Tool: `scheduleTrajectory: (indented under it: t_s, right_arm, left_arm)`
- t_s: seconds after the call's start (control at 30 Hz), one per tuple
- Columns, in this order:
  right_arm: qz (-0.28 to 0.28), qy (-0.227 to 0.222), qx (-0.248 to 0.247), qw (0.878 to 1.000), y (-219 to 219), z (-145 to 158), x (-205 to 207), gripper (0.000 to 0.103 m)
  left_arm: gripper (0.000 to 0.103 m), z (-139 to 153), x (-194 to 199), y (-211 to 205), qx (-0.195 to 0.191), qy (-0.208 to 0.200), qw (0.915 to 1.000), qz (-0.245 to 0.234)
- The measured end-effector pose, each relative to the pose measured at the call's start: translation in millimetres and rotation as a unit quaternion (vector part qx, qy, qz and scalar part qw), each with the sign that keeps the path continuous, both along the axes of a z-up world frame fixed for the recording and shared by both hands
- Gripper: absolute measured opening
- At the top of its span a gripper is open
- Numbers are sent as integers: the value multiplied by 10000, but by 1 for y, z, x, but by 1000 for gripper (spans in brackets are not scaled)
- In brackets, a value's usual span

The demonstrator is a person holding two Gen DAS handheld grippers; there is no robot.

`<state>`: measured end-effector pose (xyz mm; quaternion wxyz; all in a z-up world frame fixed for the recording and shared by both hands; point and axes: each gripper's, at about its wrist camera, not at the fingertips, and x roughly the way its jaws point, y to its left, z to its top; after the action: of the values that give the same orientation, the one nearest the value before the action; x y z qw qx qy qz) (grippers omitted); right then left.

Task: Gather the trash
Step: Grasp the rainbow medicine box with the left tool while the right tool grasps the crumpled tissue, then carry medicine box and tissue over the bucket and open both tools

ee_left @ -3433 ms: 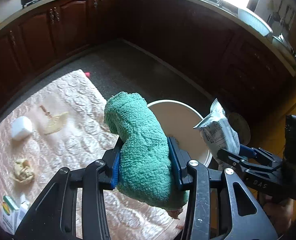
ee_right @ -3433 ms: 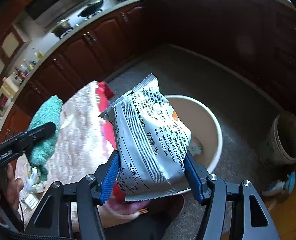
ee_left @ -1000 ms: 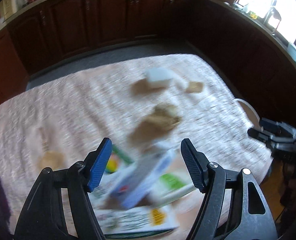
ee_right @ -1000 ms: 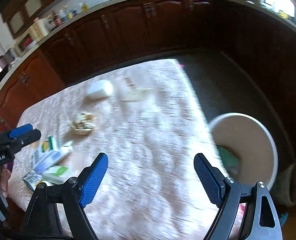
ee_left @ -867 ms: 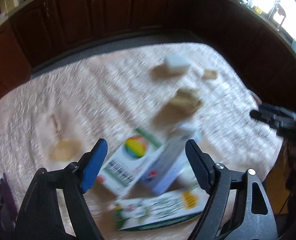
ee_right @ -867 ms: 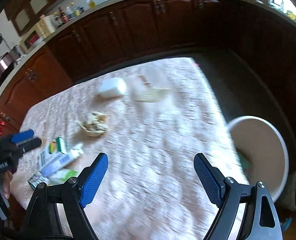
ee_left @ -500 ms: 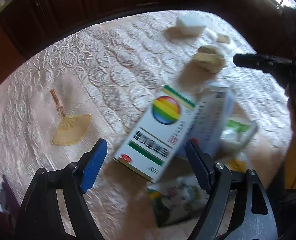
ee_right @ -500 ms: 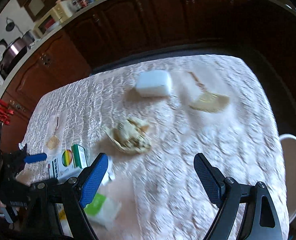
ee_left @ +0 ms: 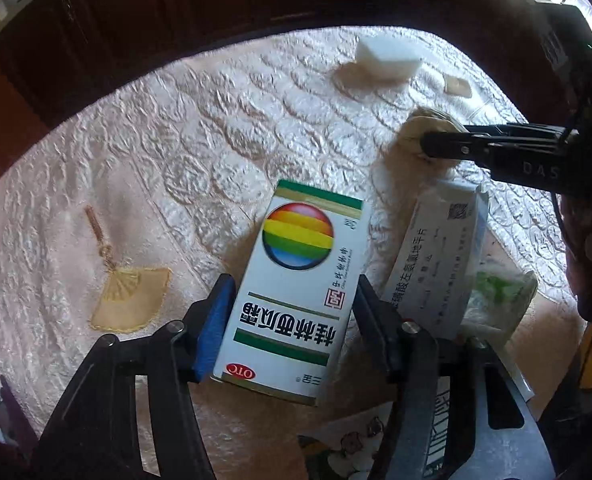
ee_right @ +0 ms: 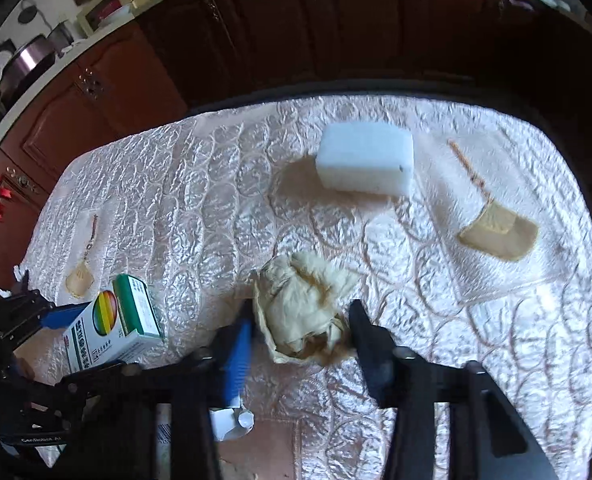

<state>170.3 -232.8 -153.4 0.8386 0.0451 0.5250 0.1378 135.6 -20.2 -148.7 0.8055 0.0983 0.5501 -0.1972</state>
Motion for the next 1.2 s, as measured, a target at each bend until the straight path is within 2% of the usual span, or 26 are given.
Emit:
scheduleTrajectory:
  t_s: [0.07, 0.27, 0.47, 0.63, 0.8, 1.2]
  right_arm:
    - [8, -122, 49, 9999, -4, 7, -7, 30]
    - [-14, -520, 227, 9984, -15, 42, -34, 29]
    - [-163, -881, 376, 9953, -37, 79, -75, 29]
    - [-369, -1136, 306, 9924, -61, 101, -104, 29]
    - [-659, -1261, 328, 9893, -93, 112, -129, 29]
    - [-1342, -1311, 273, 9819, -167, 115, -176, 29]
  left_arm:
    - [55, 10, 0, 3, -2, -177, 9998, 93]
    - [54, 49, -9, 2, -257, -554, 9980, 185]
    - [54, 84, -21, -29, -444, -844, 9954, 18]
    - [53, 100, -28, -60, -530, -972, 9938, -133]
    - [53, 111, -40, -93, -614, -1064, 9919, -313]
    - [52, 122, -63, -172, -670, -1191, 9868, -872]
